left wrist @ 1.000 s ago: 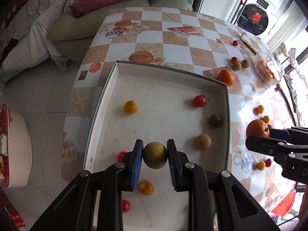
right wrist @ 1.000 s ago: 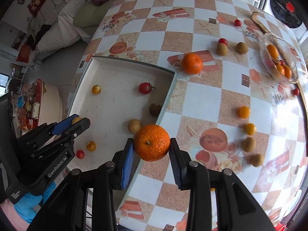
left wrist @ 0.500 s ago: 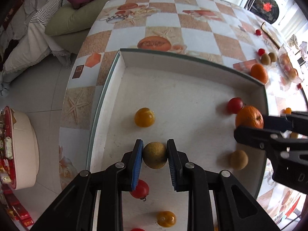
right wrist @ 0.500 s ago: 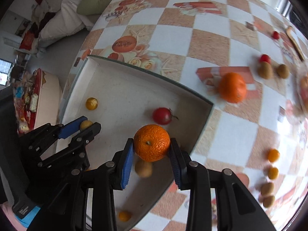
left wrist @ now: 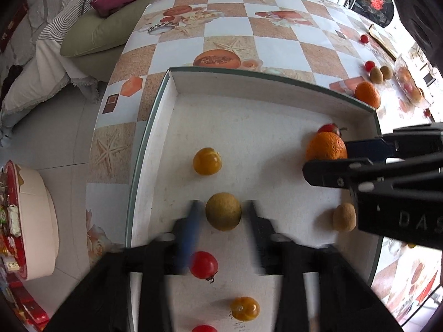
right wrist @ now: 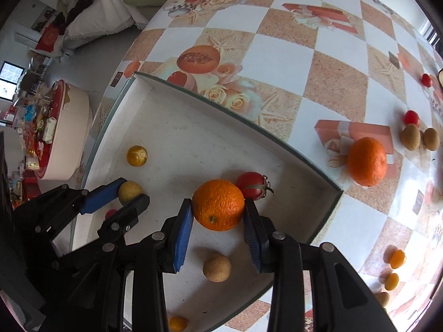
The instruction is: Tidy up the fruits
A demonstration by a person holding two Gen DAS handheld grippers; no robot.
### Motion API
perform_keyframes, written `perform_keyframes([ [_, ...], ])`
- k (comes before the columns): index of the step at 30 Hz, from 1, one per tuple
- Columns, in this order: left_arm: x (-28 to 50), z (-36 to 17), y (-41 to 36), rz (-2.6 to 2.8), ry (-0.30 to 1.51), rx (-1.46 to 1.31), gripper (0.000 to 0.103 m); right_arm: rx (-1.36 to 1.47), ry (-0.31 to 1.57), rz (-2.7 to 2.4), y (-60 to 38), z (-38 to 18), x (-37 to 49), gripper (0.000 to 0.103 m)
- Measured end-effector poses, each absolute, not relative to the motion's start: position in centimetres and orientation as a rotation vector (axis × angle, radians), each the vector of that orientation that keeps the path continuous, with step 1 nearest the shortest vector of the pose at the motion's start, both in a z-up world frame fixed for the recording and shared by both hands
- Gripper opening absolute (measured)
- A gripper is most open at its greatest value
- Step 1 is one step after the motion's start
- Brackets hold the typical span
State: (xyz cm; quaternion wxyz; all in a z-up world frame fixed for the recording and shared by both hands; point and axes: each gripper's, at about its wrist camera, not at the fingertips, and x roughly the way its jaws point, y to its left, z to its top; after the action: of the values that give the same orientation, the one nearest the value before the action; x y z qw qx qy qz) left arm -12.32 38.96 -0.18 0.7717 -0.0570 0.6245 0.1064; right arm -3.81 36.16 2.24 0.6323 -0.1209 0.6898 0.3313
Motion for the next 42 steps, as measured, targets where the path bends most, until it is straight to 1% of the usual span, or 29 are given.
perform_keyframes([
  [1, -12.6, 0.1, 38.9, 0.245, 1.333, -0.113, 0.079, -0.274, 1.584, 0.759, 36.4, 2.1, -3.8, 0.04],
  [2, -12.8, 0.5, 38.8, 0.25, 1.306, -0.104, 0.079, -0.275, 1.587, 0.756, 36.6, 2.0, -3.7, 0.04],
  [5, -13.0, 0.6, 38.5, 0.237, 1.313, -0.104, 0.079, -0.244, 1.61, 0.751, 36.7, 1.8, -3.6, 0.042],
  [7, -13.1, 0.7, 38.5, 0.239, 1.314, -0.104, 0.079, -0.205, 1.626, 0.752, 36.4, 1.7, -3.4, 0.052],
  [8, -13.2, 0.8, 38.6, 0.243, 1.316, -0.108, 0.079, -0.184, 1.629, 0.751, 36.3, 1.8, -3.3, 0.062],
  [9, -13.2, 0.8, 38.7, 0.243, 1.317, -0.113, 0.079, -0.172, 1.626, 0.748, 36.2, 2.0, -3.2, 0.068],
  [13, -13.5, 1.4, 38.5, 0.249, 1.322, -0.118, 0.079, -0.162, 1.617, 0.75, 35.9, 3.0, -3.6, 0.069],
  [14, -13.7, 1.5, 38.5, 0.251, 1.325, -0.118, 0.079, -0.155, 1.614, 0.749, 35.7, 3.4, -3.8, 0.071],
  [16, -14.2, 1.8, 38.3, 0.253, 1.334, -0.117, 0.079, -0.15, 1.601, 0.741, 35.3, 4.3, -4.0, 0.08],
  [19, -14.8, 2.2, 38.1, 0.265, 1.356, -0.125, 0.079, -0.169, 1.566, 0.715, 34.4, 5.8, -4.7, 0.08],
  [24, -15.9, 2.9, 37.6, 0.25, 1.366, -0.163, 0.079, -0.222, 1.543, 0.656, 32.9, 7.3, -6.0, 0.087],
  [25, -16.1, 3.1, 37.5, 0.251, 1.366, -0.162, 0.081, -0.233, 1.542, 0.649, 32.6, 7.5, -6.2, 0.087],
  [26, -16.4, 3.3, 37.3, 0.255, 1.366, -0.158, 0.09, -0.245, 1.539, 0.638, 32.3, 7.7, -6.4, 0.087],
  [27, -16.5, 3.4, 37.2, 0.256, 1.368, -0.158, 0.103, -0.258, 1.535, 0.624, 32.0, 7.9, -6.6, 0.088],
  [29, -17.0, 3.8, 37.0, 0.25, 1.368, -0.164, 0.103, -0.269, 1.527, 0.602, 31.5, 8.3, -6.9, 0.091],
  [30, -17.2, 4.0, 36.8, 0.247, 1.369, -0.161, 0.103, -0.271, 1.522, 0.59, 31.3, 8.6, -7.1, 0.103],
  [35, -18.0, 5.0, 36.1, 0.259, 1.359, -0.139, 0.103, -0.276, 1.516, 0.566, 30.4, 9.8, -7.8, 0.103],
  [42, -19.0, 6.4, 35.5, 0.296, 1.407, -0.111, 0.103, -0.321, 1.509, 0.554, 29.5, 11.9, -9.3, 0.103],
])
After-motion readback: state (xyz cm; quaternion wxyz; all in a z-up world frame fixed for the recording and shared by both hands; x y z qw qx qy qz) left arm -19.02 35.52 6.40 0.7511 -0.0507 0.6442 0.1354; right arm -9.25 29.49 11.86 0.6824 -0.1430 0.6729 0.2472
